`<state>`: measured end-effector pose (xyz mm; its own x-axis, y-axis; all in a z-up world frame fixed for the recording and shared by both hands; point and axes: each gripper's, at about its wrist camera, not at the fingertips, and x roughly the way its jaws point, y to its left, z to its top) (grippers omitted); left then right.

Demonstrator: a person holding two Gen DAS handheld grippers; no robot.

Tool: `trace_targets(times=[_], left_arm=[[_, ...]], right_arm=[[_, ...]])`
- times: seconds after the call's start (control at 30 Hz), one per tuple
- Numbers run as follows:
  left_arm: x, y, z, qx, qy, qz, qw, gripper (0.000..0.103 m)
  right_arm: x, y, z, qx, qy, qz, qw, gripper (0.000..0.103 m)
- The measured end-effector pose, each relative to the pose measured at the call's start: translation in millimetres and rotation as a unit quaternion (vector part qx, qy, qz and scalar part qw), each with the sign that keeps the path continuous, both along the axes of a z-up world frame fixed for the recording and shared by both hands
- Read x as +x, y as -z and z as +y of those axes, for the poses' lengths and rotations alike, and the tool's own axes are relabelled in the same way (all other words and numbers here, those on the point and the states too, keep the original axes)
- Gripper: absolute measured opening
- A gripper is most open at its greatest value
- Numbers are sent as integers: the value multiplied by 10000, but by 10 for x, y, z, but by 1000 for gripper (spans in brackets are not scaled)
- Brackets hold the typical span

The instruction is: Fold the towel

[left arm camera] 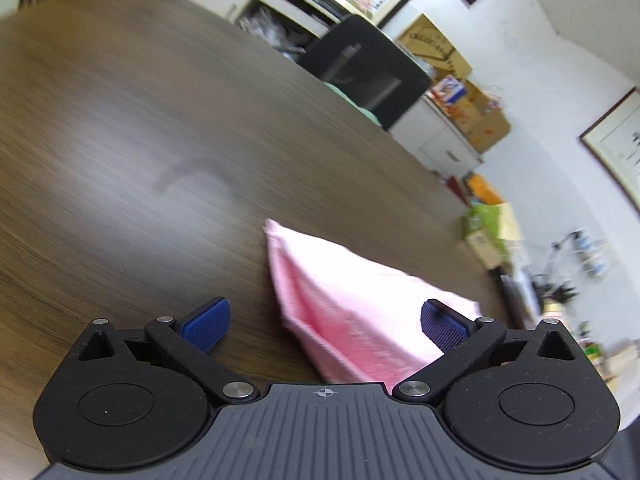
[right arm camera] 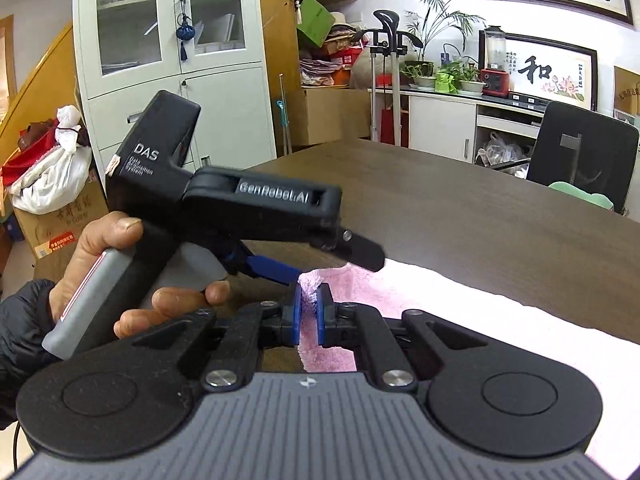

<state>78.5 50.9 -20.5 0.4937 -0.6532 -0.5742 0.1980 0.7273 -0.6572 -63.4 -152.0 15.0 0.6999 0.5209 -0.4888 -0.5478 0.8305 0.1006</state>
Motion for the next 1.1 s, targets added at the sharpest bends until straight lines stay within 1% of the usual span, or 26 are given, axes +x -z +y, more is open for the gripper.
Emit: trace_targets(times=[0.07, 0.17, 0.23, 0.27, 0.33, 0.37, 0.43, 0.47, 0.5, 0.53, 0.57, 0.67, 0.7, 0.77, 0.83, 0.9, 0.97, 1.03, 1.07, 1.1], left_arm=[[18, 7, -25, 2, 14, 8, 10000, 99], [56, 12, -70, 47, 26, -2, 10000, 92], [97, 28, -94, -11, 61, 51, 10000, 81], [116, 40, -103, -36, 74, 73, 9999, 78], [142, 66, -106, -80, 17, 124, 9999, 61], [152, 88, -98, -91, -22, 184, 9998, 56], [168, 120, -87, -99, -83, 282, 9995, 28], [181, 141, -87, -88, -149, 351, 9992, 22], [196, 164, -79, -109, -215, 428, 9988, 14], [200, 172, -71, -128, -240, 466, 9985, 8], [202, 168, -65, -145, -266, 482, 9984, 8], [184, 59, -95, -119, -308, 343, 9989, 7], [169, -53, -144, -89, -275, 211, 9994, 7], [162, -175, -231, -60, -206, 65, 9997, 7], [145, -339, -346, -18, -102, -118, 9999, 7], [105, -538, -538, 94, 69, -345, 9993, 7], [75, -671, -703, 222, 230, -518, 9981, 7], [22, -847, -1049, 491, 505, -776, 9945, 7], [7, -880, -1108, 540, 559, -821, 9936, 7], [-22, -940, -1320, 679, 740, -947, 9904, 7]], right_arm=[[-20, -16, -37, 67, -46, -23, 10000, 8], [-75, -33, -67, 110, -116, -81, 9998, 8], [-93, -42, -103, 133, -117, -115, 9998, 8], [-97, -44, -124, 145, -111, -127, 9998, 8], [-107, -45, -174, 181, -78, -141, 9997, 8], [-106, -41, -207, 208, -61, -129, 9997, 8], [-102, -36, -262, 255, -33, -101, 9996, 9], [-103, -33, -285, 263, -21, -77, 9996, 9], [-92, -30, -306, 287, -3, -48, 9996, 9], [-80, -27, -327, 311, 14, -19, 9995, 9], [-69, -24, -347, 335, 32, 10, 9994, 9], [-56, -45, -421, 441, 109, 50, 9990, 9], [-79, -64, -448, 471, 137, 6, 9988, 9], [-129, -118, -542, 570, 193, -91, 9981, 9], [-209, -175, -698, 754, 300, -208, 9965, 9], [-269, -220, -884, 965, 400, -260, 9942, 9], [-326, -236, -1062, 1098, 547, -295, 9920, 9], [-403, -233, -1237, 1150, 724, -336, 9902, 9], [-453, -223, -1342, 1200, 817, -351, 9888, 9], [-503, -213, -1446, 1249, 910, -366, 9873, 9]])
